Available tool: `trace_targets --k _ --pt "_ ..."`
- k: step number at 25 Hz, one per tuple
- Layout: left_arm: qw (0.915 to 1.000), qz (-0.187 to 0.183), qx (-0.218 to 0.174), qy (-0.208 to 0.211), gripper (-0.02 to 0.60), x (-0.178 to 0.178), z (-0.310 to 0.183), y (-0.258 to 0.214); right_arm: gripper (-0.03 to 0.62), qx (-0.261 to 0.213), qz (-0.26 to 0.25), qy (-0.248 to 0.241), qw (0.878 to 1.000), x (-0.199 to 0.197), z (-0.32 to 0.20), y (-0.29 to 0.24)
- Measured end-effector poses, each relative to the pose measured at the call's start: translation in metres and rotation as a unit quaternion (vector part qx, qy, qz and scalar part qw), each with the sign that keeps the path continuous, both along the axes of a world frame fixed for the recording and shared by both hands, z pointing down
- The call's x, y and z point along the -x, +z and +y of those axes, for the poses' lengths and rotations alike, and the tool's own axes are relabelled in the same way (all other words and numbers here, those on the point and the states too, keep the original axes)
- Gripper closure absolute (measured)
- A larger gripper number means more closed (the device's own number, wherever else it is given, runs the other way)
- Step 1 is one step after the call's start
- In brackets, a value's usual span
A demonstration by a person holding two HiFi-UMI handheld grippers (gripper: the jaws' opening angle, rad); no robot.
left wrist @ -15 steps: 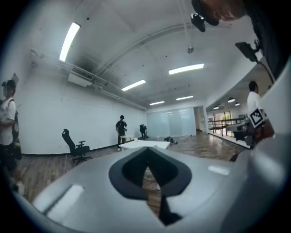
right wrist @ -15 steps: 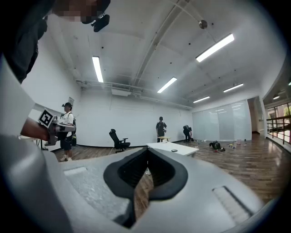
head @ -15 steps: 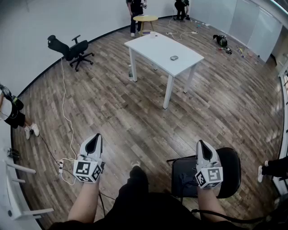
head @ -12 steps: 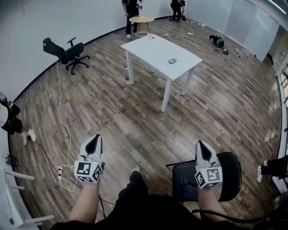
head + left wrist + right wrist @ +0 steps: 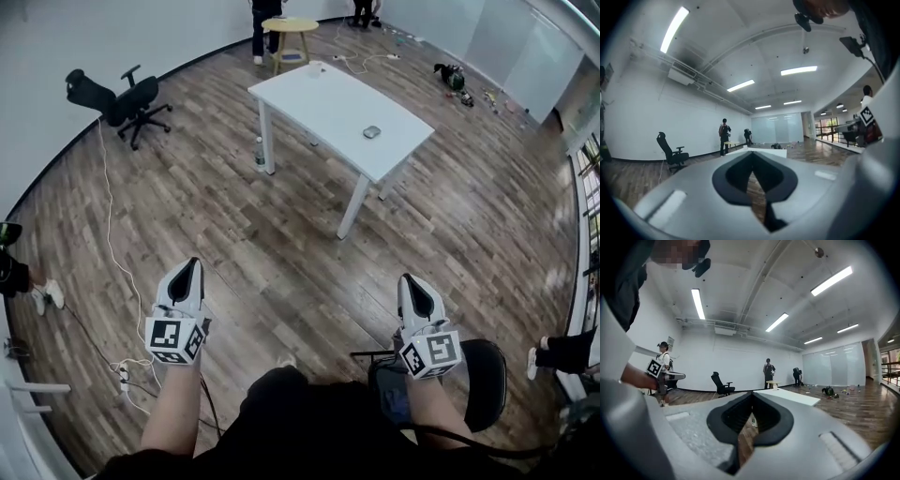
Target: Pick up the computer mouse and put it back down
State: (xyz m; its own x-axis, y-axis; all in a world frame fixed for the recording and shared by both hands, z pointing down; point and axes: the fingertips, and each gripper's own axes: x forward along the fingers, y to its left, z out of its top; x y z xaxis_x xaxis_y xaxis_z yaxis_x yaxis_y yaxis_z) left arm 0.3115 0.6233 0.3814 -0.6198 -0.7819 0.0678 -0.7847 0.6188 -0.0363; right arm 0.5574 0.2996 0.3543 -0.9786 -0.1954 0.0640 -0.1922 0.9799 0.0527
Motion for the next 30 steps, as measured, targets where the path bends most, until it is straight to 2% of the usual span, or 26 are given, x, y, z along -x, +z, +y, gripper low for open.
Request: trace_targets --k 4,8,10,13,18,21,25,30 --pt "1.0000 0.000 0.005 0.000 0.578 0.043 -0.007 -0.006 0.592 0.005 0.002 0.002 1.000 0.033 -0.001 0.005" --pt "0.9998 0.006 0.006 0.018 0.578 0.067 -0.027 -0.007 0.592 0.028 0.008 0.025 0.999 0.056 -0.023 0.016" --pt "0.9994 0.012 0.010 0.031 0.578 0.080 -0.038 -0.003 0.592 0.044 0.013 0.026 0.999 0.073 -0.026 0.028" --pt "0.9994 0.005 0.008 0.033 0.578 0.105 -0.055 -0.003 0.592 0.042 0.011 0.018 0.999 0.106 -0.035 0.037" --pt "0.9999 0.015 -0.004 0.005 0.578 0.176 -0.080 -0.006 0.592 0.038 0.004 0.022 0.999 0.179 -0.083 0.035" --pt "0.9999 0.010 0.005 0.010 0.578 0.214 -0.107 -0.012 0.592 0.038 0.003 0.022 0.999 0.226 -0.116 0.030" --pt "0.9999 0.003 0.014 0.010 0.578 0.269 -0.152 -0.019 0.592 0.015 0.014 0.001 1.000 0.285 -0.150 0.022" --pt "0.9999 0.002 0.006 0.010 0.578 0.322 -0.206 -0.035 0.592 0.017 0.020 0.009 1.000 0.336 -0.207 0.018"
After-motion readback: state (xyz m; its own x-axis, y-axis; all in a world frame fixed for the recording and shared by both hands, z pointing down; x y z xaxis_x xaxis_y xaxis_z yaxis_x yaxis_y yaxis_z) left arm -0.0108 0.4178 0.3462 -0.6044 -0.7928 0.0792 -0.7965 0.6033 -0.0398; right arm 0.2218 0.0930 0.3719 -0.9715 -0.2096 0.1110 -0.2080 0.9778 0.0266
